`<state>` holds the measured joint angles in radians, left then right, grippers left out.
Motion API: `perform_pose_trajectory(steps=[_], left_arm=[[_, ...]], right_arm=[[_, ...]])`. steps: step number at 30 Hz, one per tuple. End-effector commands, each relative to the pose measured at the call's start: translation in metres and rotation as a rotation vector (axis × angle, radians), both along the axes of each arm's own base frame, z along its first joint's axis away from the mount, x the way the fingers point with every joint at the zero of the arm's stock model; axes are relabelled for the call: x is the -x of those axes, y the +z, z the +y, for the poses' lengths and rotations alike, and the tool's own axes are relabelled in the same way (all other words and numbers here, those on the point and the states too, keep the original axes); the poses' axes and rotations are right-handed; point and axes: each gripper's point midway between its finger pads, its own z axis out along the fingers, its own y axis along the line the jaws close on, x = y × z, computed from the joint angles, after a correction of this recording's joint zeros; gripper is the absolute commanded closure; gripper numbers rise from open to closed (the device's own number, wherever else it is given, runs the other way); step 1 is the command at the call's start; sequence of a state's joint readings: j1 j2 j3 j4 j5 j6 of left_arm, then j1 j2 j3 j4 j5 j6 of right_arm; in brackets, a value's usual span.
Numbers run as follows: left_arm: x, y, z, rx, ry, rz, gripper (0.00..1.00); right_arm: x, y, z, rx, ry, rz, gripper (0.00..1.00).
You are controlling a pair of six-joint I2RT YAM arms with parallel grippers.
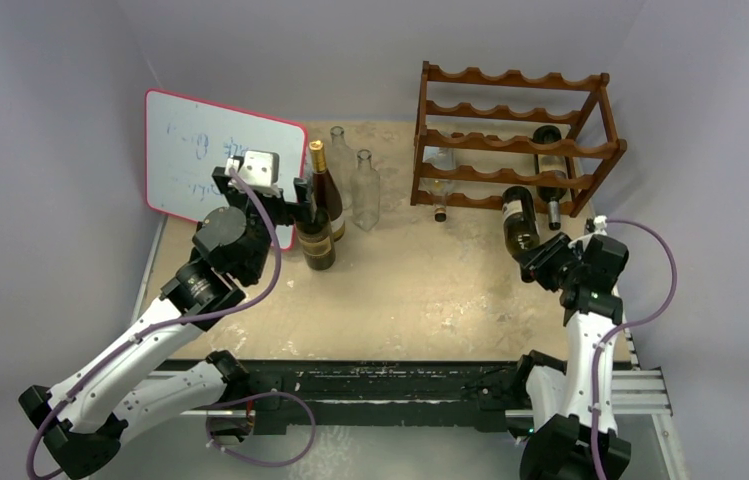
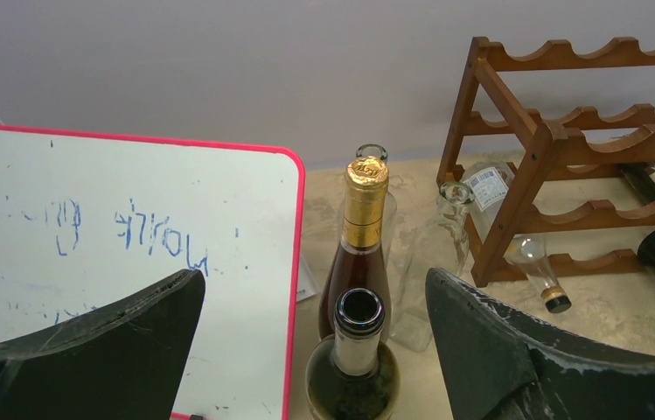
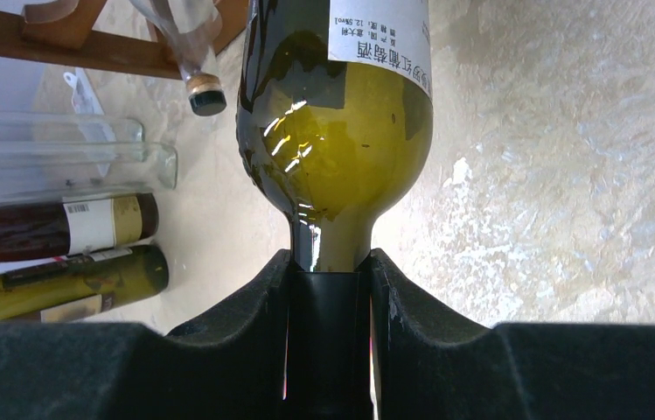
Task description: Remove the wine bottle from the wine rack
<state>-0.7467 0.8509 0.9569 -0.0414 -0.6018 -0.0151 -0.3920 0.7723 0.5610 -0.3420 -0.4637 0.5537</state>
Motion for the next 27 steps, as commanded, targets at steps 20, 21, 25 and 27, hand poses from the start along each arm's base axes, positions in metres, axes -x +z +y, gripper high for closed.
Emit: perform_pose_trajectory(steps=[20,21,25,27], left_arm=[[-0.005,0.006,-0.019,0.019,-0.074,-0.013,0.07],[-0.005,0.005,-0.022,0.017,-0.088,-0.010,0.08],[-0.001,0.006,-0.039,0.013,-0.185,-0.013,0.09],[0.000,0.005,-0.049,0.012,-0.234,-0.011,0.09]], right_arm=[[0.013,0.065,0.035,0.061,0.256,-0.084,1.00],[0.014,0.064,0.036,0.064,0.268,-0.076,1.00],[0.017,0.068,0.043,0.085,0.322,-0.065,1.00],[0.019,0.068,0.049,0.087,0.358,-0.055,1.00]])
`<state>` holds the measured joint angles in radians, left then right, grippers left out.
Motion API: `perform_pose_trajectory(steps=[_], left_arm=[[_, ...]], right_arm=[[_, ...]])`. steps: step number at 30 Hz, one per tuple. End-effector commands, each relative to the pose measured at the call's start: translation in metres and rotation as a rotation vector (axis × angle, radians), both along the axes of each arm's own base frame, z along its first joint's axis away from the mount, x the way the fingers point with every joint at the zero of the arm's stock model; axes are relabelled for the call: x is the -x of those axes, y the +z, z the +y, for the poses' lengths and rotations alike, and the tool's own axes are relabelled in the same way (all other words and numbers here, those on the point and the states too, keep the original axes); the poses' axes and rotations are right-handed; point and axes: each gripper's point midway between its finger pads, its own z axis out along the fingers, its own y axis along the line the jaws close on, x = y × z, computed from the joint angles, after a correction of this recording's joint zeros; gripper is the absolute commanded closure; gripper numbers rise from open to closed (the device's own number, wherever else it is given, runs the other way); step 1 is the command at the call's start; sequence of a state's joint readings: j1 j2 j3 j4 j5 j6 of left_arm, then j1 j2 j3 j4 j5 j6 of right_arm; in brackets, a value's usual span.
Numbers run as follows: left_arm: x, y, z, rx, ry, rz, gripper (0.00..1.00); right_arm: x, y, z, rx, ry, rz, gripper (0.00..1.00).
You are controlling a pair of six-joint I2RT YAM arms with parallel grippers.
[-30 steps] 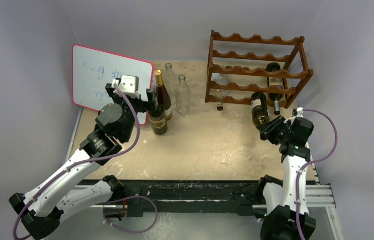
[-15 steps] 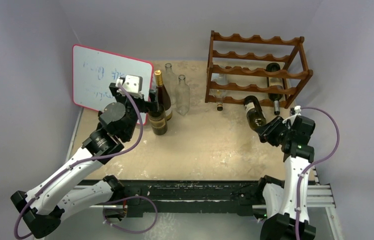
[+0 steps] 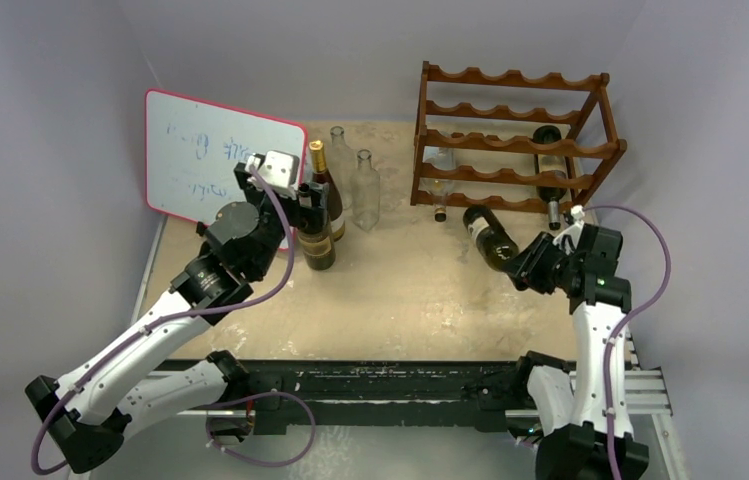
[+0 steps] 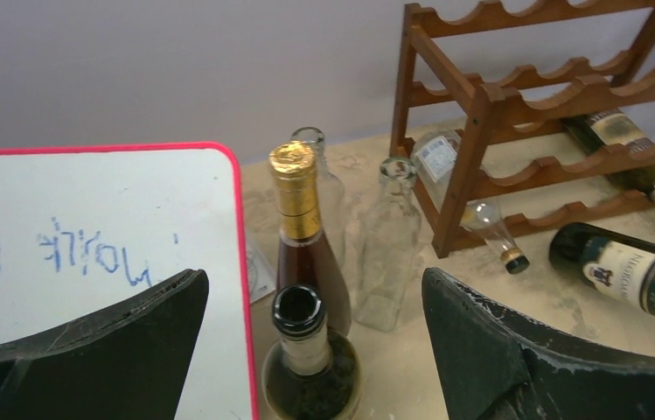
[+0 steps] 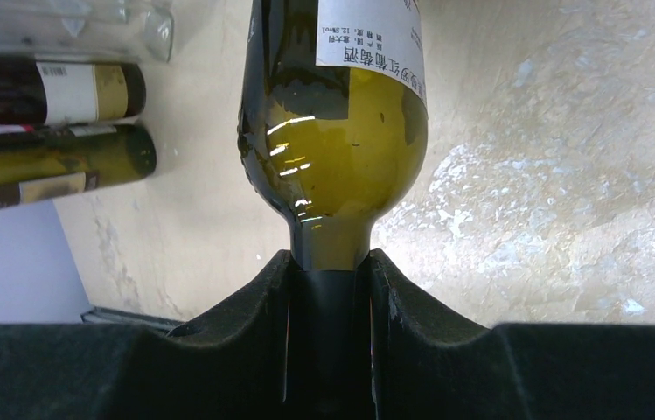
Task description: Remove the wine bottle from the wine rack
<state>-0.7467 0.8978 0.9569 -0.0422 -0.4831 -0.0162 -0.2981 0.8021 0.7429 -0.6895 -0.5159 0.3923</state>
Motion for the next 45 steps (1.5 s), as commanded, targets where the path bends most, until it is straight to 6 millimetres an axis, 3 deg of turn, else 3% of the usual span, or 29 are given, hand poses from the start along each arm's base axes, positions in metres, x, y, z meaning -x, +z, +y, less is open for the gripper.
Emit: perform_pose_trajectory(steps=[1,10,18,23,30,34,35,38,42,45], left_arm=[[0.005,0.017,-0.026,0.050,-0.141,-0.036,0.09],[0.015,0.003,-0.080,0.061,-0.395,0.025,0.11],[0.029,-0.028,-0.133,0.033,-0.599,0.127,0.13],[0.049,-0.046,-0.170,-0.024,-0.680,0.157,0.12],[0.075,-0.071,-0.212,-0.206,-0.704,0.166,0.10],[0.093,-0.087,-0.226,-0.393,-0.730,0.133,0.08],[0.098,-0.092,-0.229,-0.451,-0.736,0.111,0.08],[0.109,-0.107,-0.240,-0.611,-0.752,0.040,0.07],[0.110,-0.120,-0.258,-0.697,-0.772,-0.007,0.07],[0.098,-0.129,-0.266,-0.750,-0.728,-0.044,0.04]], right_arm=[[-0.017,0.049,0.015,0.036,0.150,-0.181,1.00],[-0.008,0.052,0.047,-0.004,0.327,-0.166,1.00],[0.005,0.056,0.062,-0.001,0.417,-0.159,1.00],[0.010,0.059,0.073,-0.004,0.490,-0.168,1.00],[0.012,0.059,0.087,-0.016,0.581,-0.165,1.00],[0.016,0.057,0.095,-0.028,0.625,-0.149,1.00],[0.014,0.067,0.097,-0.024,0.636,-0.175,1.00],[0.015,0.068,0.101,-0.027,0.661,-0.175,1.00],[0.016,0.067,0.106,-0.031,0.684,-0.167,1.00],[0.017,0.065,0.109,-0.033,0.700,-0.168,1.00]])
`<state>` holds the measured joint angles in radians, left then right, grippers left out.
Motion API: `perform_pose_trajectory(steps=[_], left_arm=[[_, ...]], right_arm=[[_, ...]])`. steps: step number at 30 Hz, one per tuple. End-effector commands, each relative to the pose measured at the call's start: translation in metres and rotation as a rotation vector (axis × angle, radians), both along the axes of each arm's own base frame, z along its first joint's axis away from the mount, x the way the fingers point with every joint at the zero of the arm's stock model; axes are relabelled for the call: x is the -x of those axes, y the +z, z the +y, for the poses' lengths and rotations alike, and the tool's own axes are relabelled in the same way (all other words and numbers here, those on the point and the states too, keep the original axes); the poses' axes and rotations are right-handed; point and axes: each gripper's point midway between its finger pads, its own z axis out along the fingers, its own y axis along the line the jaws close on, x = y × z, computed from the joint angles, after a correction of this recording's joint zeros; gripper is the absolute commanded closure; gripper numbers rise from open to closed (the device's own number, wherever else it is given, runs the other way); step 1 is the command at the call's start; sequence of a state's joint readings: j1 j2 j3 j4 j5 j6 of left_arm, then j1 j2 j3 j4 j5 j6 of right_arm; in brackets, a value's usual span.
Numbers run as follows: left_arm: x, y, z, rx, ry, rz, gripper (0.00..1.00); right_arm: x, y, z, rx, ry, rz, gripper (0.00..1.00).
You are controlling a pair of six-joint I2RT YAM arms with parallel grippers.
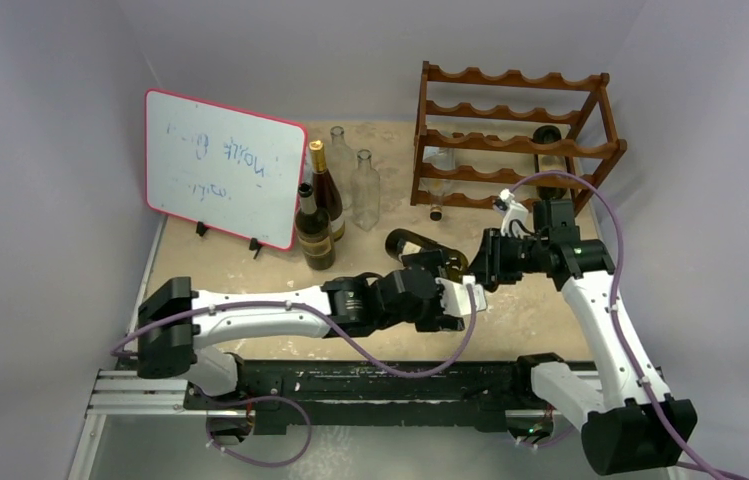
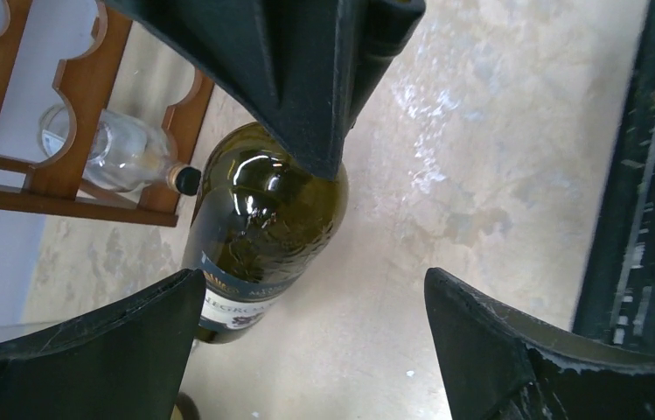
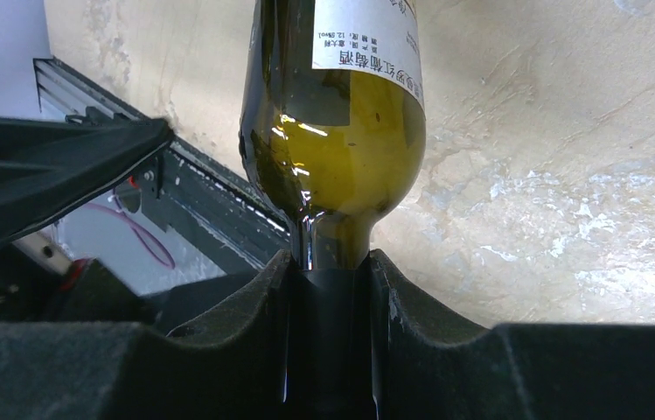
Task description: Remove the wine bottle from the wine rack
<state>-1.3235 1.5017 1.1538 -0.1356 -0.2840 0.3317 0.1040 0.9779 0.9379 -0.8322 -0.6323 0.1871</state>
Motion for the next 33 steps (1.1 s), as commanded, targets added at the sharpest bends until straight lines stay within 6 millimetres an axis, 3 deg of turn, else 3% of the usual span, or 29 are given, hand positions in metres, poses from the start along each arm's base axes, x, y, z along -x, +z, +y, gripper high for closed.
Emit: perform_pose_trajectory(steps=[1,4,10,16,25,28,29,31,33], left_arm=[[-0.031,0.017,-0.012,-0.018,0.055,-0.182,0.04],[-0.045,0.010,-0.017,-0.050,0.113,-0.218,0.04],[-0.049,0.000,-0.029,-0.038,0.118,-0.233,0.07],[-0.054,-0.001,-0.036,-0.053,0.119,-0.262,0.26],[-0.066,-0.008,-0.020,-0.104,0.163,-0.274,0.10],[-0.071,-0.011,-0.016,-0.114,0.172,-0.271,0.11],[-0.071,-0.011,-0.015,-0.117,0.173,-0.271,0.16],[-0.073,-0.011,-0.013,-0.124,0.180,-0.270,0.37],[-0.072,-0.010,-0.013,-0.128,0.180,-0.266,0.47]], right_arm=[[-0.012,0.037,0.019,-0.093,0.099,-0.155,1.00],[-0.010,0.037,0.021,-0.096,0.112,-0.156,1.00],[-0.005,0.036,0.028,-0.102,0.146,-0.158,1.00],[0.000,0.038,0.033,-0.104,0.173,-0.166,1.00],[0.002,0.041,0.035,-0.099,0.184,-0.176,1.00],[0.001,0.042,0.035,-0.095,0.181,-0.179,1.00],[0.001,0.042,0.034,-0.092,0.180,-0.180,1.00],[0.000,0.044,0.034,-0.091,0.178,-0.180,1.00],[-0.001,0.046,0.034,-0.087,0.176,-0.189,1.00]])
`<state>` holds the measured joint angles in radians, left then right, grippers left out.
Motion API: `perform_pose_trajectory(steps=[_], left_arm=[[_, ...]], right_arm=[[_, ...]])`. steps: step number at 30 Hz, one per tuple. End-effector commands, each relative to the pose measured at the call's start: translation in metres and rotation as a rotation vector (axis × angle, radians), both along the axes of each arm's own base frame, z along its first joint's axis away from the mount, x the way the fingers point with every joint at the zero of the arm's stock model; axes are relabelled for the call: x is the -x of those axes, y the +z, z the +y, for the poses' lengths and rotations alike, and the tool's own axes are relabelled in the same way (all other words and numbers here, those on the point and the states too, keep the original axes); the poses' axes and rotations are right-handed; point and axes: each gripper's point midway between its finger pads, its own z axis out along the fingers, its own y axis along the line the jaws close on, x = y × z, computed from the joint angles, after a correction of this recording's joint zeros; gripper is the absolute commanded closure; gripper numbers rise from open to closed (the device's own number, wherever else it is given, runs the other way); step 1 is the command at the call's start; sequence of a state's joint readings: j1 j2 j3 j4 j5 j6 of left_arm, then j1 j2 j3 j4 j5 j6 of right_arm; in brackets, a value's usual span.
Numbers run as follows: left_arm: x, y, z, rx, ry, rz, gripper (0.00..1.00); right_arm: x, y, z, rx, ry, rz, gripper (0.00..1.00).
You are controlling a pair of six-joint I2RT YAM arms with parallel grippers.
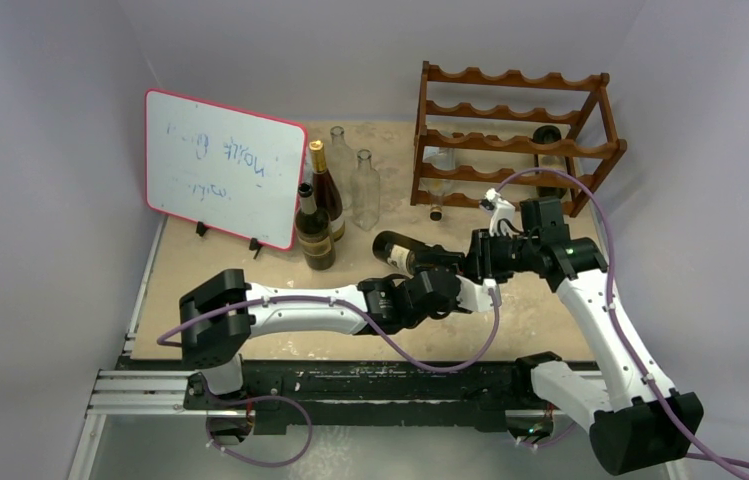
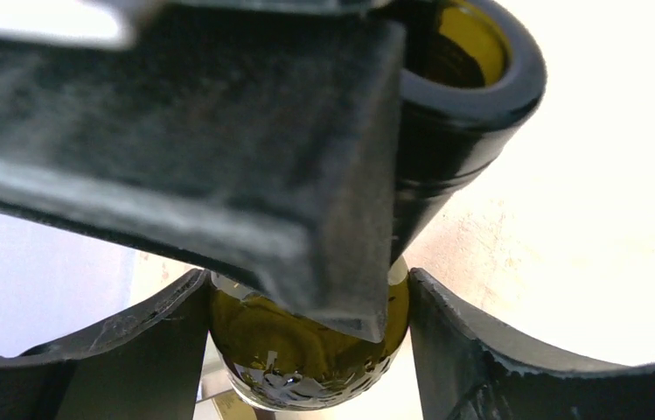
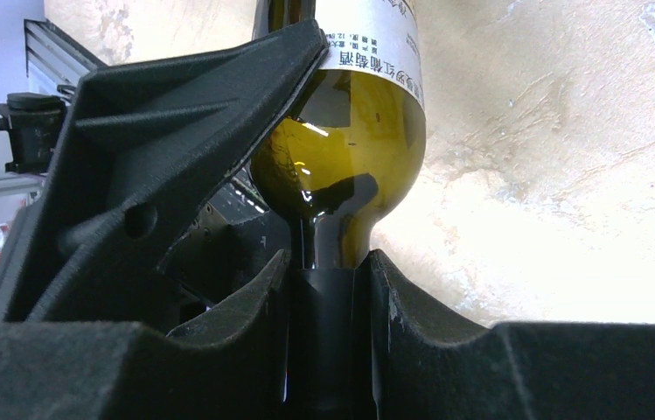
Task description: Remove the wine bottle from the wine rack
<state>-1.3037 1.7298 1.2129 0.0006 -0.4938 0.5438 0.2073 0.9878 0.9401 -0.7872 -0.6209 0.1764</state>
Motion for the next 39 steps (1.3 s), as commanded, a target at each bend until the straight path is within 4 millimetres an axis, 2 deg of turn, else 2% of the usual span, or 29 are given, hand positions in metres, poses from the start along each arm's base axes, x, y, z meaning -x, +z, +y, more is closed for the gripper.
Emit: perform_pose_trajectory(steps=[1,5,10,15,18,19,23,27,32,36,39], left_arm=[[-0.018,0.027,0.004,0.058,0.063,-0.038,0.51],[-0.016,0.032,0.010,0.093,0.083,-0.022,0.65],[-0.013,0.039,0.021,0.178,0.097,0.006,0.70],[-0.016,0.044,0.028,0.252,0.139,0.029,1.00],[-0.015,0.047,0.031,0.315,0.146,0.049,1.00],[-0.015,0.047,0.032,0.331,0.148,0.055,1.00],[-0.018,0.053,0.041,0.397,0.188,0.076,1.00],[-0.027,0.069,0.056,0.545,0.252,0.139,1.00],[-0.048,0.093,0.079,0.753,0.354,0.198,1.00],[-0.057,0.109,0.089,0.841,0.392,0.203,1.00],[-0.068,0.119,0.096,0.898,0.433,0.184,1.00]], right_arm=[[-0.005,0.046,0.015,-0.100,0.073,-0.146,0.99],[-0.010,0.054,0.013,-0.093,0.055,-0.175,0.83],[-0.021,0.064,0.014,-0.101,0.027,-0.218,0.67],[-0.038,0.075,0.009,-0.064,-0.019,-0.261,0.48],[-0.055,0.095,0.004,-0.050,-0.094,-0.319,0.29],[-0.059,0.108,0.005,-0.071,-0.113,-0.338,0.20],[-0.085,0.145,-0.015,-0.015,-0.275,-0.437,0.04],[-0.107,0.172,-0.047,0.087,-0.465,-0.509,0.00],[-0.114,0.210,-0.080,0.128,-0.649,-0.645,0.00],[-0.106,0.231,-0.089,0.100,-0.705,-0.733,0.00],[-0.100,0.231,-0.086,0.081,-0.677,-0.759,0.00]])
